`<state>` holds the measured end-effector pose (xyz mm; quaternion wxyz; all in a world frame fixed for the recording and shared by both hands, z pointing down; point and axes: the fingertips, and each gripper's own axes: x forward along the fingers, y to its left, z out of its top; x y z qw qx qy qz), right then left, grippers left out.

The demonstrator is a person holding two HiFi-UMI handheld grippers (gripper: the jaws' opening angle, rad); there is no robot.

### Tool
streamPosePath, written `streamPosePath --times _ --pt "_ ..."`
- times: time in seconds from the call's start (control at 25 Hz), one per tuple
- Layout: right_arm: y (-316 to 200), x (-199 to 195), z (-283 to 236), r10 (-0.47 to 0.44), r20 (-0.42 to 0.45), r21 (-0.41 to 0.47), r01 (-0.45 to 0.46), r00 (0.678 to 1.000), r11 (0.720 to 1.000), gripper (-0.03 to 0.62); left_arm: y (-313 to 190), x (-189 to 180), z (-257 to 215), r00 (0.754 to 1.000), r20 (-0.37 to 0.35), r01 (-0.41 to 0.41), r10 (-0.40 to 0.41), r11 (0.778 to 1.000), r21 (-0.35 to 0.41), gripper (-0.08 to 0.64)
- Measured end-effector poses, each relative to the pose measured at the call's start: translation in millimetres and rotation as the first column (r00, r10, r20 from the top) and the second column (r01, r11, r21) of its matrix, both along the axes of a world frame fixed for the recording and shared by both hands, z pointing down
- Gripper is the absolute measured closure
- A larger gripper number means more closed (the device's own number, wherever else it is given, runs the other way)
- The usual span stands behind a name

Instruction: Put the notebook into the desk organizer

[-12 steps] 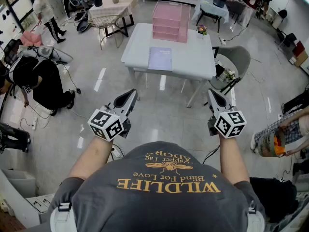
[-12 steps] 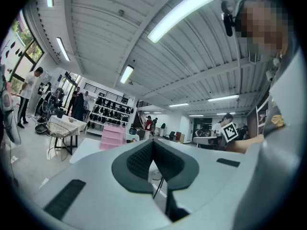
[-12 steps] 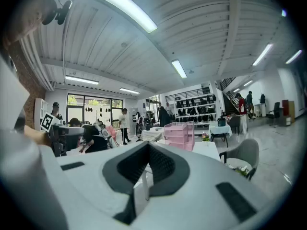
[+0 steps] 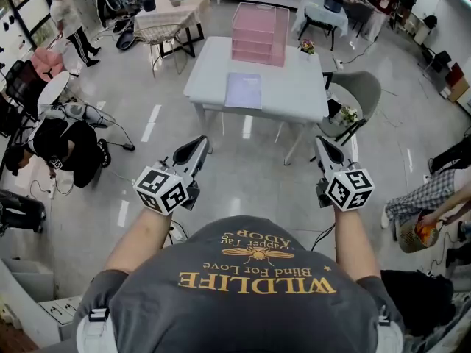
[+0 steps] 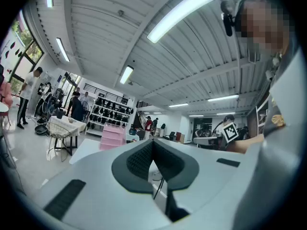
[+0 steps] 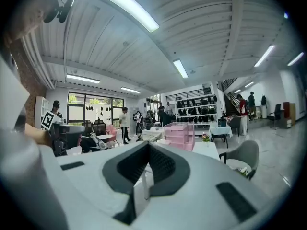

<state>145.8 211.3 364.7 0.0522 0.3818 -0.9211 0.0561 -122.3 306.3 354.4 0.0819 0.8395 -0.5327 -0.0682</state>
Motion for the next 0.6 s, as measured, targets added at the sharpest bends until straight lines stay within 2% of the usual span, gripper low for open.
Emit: streamPosePath --times 0.2,0.24,0.28,0.32,0.44,0.6 --pt "-2.7 2.7 1.8 0.002 0.007 0.001 -0.002 1.000 1.000 0.592 -4.6 1.2 0.1 1.000 -0.012 0.006 -0.006 1.000 -0.004 0.557" --pt "-2.7 3.7 1.8 0.001 0.006 0.002 -0.001 1.000 1.000 0.592 -5.7 3.6 0.4 1.000 -0.008 -0.003 0.003 1.000 -0.010 0.537" --pt "-2.6 4.8 1.6 0.000 0.006 0.003 0.000 1.000 1.000 0.592 -6.7 7.2 0.8 1.000 0.000 -0.019 0.019 1.000 -0.015 0.372" --pt "-2.8 5.9 1.5 -0.002 0.007 0.004 0.002 1.000 1.000 0.592 -7.9 10.7 1.2 0.999 0.009 -0.032 0.033 0.999 -0.020 0.303" --pt "-4.5 10.4 2.8 -0.008 0.009 0.005 0.008 1.000 1.000 0.592 -12.8 19.2 2.1 0.999 0.032 -0.044 0.044 0.999 -0.026 0.196" --pt "-6.5 19.6 2.6 -0.021 0.008 0.008 0.021 1.000 1.000 0.592 -17.2 31.9 -1.0 0.998 0.035 -0.048 0.049 0.999 -0.019 0.156"
